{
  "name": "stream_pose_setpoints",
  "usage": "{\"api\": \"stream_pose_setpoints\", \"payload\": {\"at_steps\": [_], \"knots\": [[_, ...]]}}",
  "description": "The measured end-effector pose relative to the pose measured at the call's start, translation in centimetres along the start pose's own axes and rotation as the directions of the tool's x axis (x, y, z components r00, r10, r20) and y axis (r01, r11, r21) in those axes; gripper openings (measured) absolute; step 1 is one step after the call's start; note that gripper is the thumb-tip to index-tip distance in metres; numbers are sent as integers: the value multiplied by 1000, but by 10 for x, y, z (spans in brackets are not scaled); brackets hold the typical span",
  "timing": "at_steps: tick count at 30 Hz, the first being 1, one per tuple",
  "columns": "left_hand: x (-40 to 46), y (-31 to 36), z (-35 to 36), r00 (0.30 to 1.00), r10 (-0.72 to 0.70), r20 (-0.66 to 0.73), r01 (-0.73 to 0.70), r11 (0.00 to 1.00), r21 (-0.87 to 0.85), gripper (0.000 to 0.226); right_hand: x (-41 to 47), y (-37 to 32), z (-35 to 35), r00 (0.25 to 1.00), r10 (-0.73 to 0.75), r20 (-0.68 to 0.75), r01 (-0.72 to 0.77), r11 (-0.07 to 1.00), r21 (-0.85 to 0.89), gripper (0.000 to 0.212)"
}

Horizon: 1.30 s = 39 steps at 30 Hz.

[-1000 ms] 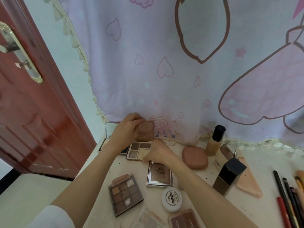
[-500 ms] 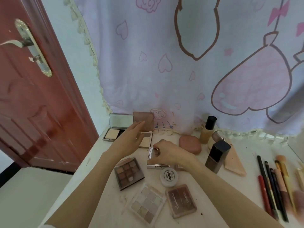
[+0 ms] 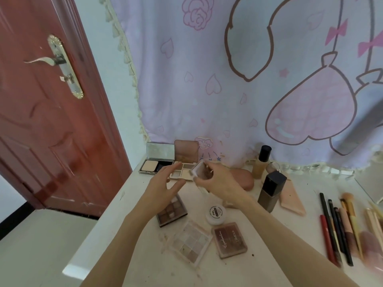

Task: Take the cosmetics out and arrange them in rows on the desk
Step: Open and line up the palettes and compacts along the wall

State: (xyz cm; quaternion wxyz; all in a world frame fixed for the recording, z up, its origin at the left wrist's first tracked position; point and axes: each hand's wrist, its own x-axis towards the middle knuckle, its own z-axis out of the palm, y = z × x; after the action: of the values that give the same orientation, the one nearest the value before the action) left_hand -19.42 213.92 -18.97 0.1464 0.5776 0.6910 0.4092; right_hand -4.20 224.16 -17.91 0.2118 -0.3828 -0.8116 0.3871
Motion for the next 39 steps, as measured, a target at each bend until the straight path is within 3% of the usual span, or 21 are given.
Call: {"api": "stream_pose_setpoints", "payload": {"at_steps": [1,2,3,5,7,11,15,21,24,28,33,39], "knots": [[-2,6,1,1000,3,3,-3,999,-40,52,-5,-7,-4,997,74,8,-73,959,272,21],[-4,14,2,1000,17,8,-16,997,-72,54,-10,-12,-7,988,140,63,-153,848,507,13],[-5,22,3,999,37,11,-36,994,-101,56,-15,-16,-9,975,184,127,-221,708,671,7],[-7,37,3,996,93,8,-91,986,-142,55,-23,-21,-14,953,225,206,-291,473,831,9],[-9,49,2,989,144,22,-140,981,-132,54,-29,-22,-17,943,239,230,-308,376,874,12],[-10,60,3,974,224,-16,-225,972,-62,44,-36,-21,-16,948,190,255,-307,337,890,18],[-9,70,0,974,191,-122,-205,972,-113,38,-38,-19,-15,951,218,219,-276,278,920,40],[-10,71,-6,981,171,-97,-191,948,-256,39,-42,-22,-21,944,187,272,-297,123,947,65],[-10,70,-9,985,167,-53,-175,949,-261,35,-42,-23,-22,973,182,143,-176,180,968,47],[-6,71,-10,985,165,44,-161,983,-85,34,-44,-24,-14,982,189,0,-82,426,901,24],[-1,75,-13,983,161,91,-157,986,-54,33,-45,-21,-10,981,169,-93,-43,662,748,44],[4,66,-10,951,157,268,-176,983,48,34,-42,-19,-8,969,210,-133,-74,755,652,42]]}}
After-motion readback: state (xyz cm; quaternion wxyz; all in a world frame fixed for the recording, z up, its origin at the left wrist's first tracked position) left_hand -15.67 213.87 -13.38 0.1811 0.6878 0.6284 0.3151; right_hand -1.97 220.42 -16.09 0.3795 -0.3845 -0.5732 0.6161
